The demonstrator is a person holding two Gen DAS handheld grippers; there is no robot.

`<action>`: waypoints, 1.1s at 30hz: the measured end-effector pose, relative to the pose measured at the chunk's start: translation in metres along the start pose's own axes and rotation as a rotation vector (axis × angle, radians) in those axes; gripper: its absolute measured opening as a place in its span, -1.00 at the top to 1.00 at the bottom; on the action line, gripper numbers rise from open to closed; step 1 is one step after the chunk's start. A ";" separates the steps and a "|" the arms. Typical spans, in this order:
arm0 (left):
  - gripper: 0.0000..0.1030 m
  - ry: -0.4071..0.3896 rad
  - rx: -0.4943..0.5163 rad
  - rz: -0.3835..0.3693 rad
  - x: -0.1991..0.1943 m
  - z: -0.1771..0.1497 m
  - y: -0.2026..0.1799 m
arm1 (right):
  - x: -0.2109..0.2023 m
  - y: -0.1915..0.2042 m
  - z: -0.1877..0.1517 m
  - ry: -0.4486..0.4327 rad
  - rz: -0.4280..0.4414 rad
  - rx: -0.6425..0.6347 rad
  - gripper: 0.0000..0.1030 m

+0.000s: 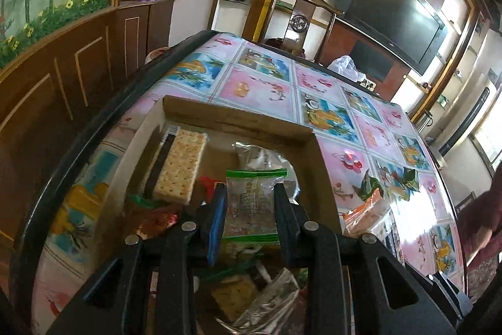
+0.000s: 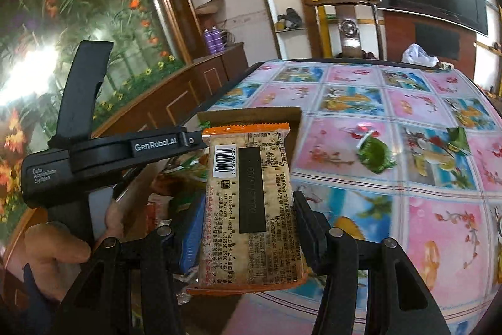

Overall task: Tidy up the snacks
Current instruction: 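Carry the clear packet and biscuit pack over the cardboard box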

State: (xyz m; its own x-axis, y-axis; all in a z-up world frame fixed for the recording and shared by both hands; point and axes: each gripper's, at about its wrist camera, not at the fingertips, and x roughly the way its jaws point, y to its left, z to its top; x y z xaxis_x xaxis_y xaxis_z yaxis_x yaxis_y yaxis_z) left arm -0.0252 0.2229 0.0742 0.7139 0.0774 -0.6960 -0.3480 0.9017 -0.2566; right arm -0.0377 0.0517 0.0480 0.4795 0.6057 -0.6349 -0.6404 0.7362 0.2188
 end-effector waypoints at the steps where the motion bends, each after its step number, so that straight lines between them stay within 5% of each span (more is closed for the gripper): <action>1: 0.45 -0.002 0.000 0.005 -0.001 0.000 0.002 | 0.002 0.001 0.001 0.007 0.005 0.000 -0.13; 17: 0.45 0.035 -0.005 0.089 0.010 -0.001 0.021 | 0.060 0.008 0.005 0.117 0.064 0.038 -0.13; 33: 0.45 0.028 0.044 0.151 0.013 -0.003 0.011 | 0.057 0.010 0.000 0.093 0.072 0.018 -0.13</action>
State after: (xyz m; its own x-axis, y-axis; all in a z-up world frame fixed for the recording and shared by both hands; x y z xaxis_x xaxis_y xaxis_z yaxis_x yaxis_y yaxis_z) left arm -0.0214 0.2325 0.0602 0.6381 0.2022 -0.7429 -0.4223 0.8987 -0.1182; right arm -0.0166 0.0934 0.0143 0.3749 0.6272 -0.6827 -0.6599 0.6977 0.2787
